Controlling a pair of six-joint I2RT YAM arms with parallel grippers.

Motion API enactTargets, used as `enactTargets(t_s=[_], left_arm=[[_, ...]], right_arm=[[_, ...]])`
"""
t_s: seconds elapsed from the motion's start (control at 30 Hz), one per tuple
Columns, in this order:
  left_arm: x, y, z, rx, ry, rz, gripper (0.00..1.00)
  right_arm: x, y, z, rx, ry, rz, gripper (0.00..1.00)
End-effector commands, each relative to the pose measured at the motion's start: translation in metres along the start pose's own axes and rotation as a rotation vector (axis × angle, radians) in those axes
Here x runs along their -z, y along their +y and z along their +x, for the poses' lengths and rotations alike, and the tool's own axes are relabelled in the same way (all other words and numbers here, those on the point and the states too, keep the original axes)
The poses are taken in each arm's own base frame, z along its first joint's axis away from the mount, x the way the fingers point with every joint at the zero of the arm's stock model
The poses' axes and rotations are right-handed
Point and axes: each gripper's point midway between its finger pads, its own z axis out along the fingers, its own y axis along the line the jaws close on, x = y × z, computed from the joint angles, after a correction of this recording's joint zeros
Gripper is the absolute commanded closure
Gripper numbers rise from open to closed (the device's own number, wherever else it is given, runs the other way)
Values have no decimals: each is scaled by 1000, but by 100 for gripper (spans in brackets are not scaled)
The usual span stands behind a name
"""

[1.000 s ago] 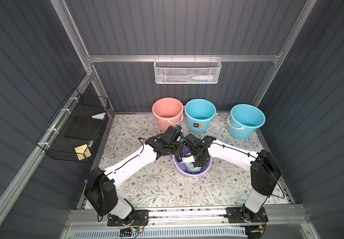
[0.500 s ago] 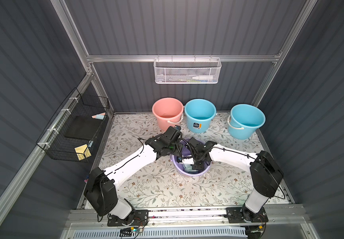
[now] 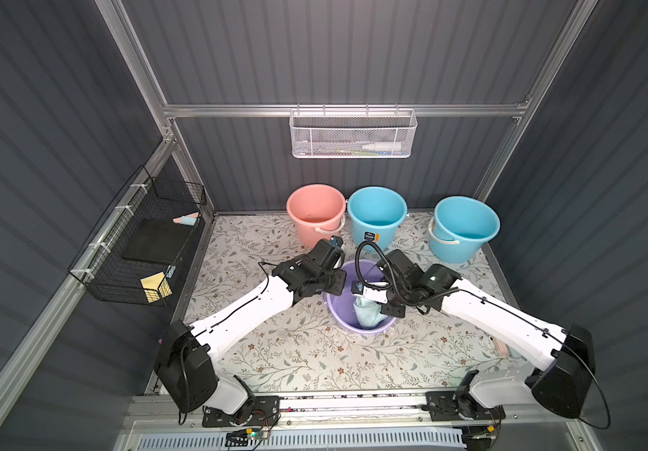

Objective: Wipe the inside of the bucket with a cloth
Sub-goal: Wipe the dirt from the inside of the bucket.

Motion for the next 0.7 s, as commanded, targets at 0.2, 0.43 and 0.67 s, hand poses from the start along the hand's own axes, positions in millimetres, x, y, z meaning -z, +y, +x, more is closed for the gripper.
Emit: enactTargets(t_s=[0.2,0.43,0.67], left_arm=[[23,1,-25,43,-108,-9,100],[22,1,-25,43,-107,-13,100],[24,1,-26,43,-112,-11,100]], right_arm=[[53,-12,-2,-442,-45,59,100],[74,0,-8,-905,13,-46,100],[74,24,-25,-1133,147,-245,100]])
